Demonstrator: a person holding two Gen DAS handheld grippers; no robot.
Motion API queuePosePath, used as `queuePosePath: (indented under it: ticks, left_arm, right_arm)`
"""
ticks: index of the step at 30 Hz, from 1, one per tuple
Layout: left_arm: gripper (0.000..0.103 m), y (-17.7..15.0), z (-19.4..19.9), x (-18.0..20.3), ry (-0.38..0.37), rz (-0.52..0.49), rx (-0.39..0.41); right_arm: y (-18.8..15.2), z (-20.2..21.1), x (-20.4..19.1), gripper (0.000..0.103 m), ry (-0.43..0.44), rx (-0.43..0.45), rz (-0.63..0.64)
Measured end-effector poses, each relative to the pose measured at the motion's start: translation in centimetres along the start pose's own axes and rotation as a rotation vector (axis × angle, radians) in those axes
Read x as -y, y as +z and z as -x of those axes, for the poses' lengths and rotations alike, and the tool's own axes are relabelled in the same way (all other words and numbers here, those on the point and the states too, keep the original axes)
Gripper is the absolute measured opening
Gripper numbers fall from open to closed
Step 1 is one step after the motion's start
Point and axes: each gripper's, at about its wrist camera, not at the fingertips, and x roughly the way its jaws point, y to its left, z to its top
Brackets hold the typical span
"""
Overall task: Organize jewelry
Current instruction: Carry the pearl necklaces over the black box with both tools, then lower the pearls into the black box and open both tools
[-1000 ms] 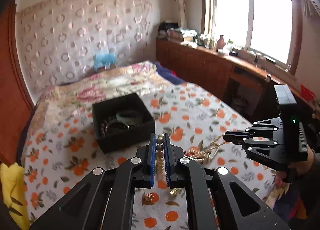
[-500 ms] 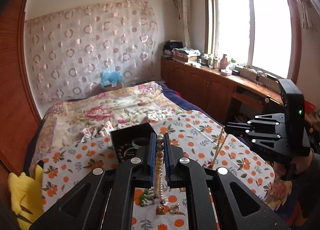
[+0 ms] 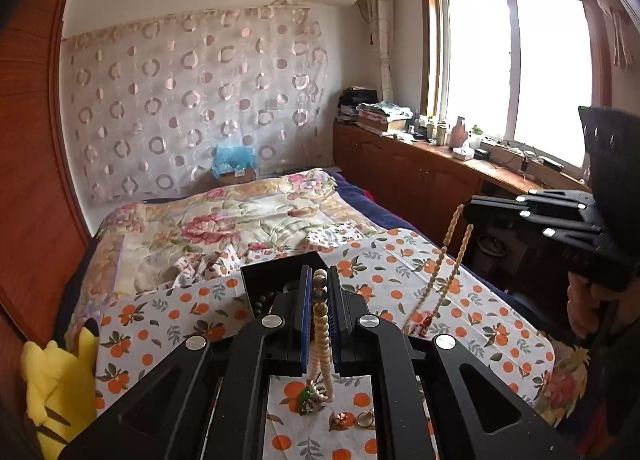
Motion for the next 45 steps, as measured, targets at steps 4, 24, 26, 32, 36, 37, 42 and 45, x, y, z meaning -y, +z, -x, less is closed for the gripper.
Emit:
queuePosePath:
  ticks: [4,24,26,32,36,37,42,45]
  left_arm:
    - [0.007,-0.5,-0.3,-0.2,0.002,0.006,-0.011]
    - [0.007,-1.5,-1.4,-0.3,0.003,0.002,-0.04]
    - [0.007,-1.6,-1.5,-0.3,0.003,0.005,-0.04]
    - [0.007,-1.3,-1.0,-0.1,0.005,0.005,-0.03]
    - [0.007,-1.0,-0.8,-0.3,0.006,0.007,-0.024]
    - [0.007,-0.9,-0.8,-0.3,0.008,0.007,-0.022]
    - [0.007,0.4,-0.2,-0.6,0.015,0.008,0.008]
    - [0.007,1.4,0.0,-0.7,0.017,0.005,0.026]
  right_arm:
    - [-1.8,-2.8,0.0,0.005,0.016,-0.083,-0.02]
    - [-1.0,-3.0,-1.7,0.005,0.052,-0.077,0.041]
    - [-0.3,-2.5,-1.9,0.005,0.049,-0.061,0.054]
    - [1.6,-1.0,-1.7,0.005,0.038,-0.016,0.069]
    - [2.4,-0.3,-1.7,0.005,0.031,0.004,0.077]
    - [2.6,-0.3,-1.7,0.005,0.029,0.005,0.079]
    - [2.7,-0.8,-1.4,0.005,0.019,-0.004,0.079]
    - [2.7,-1.1,-1.3,0.005,0.016,-0.005,0.079]
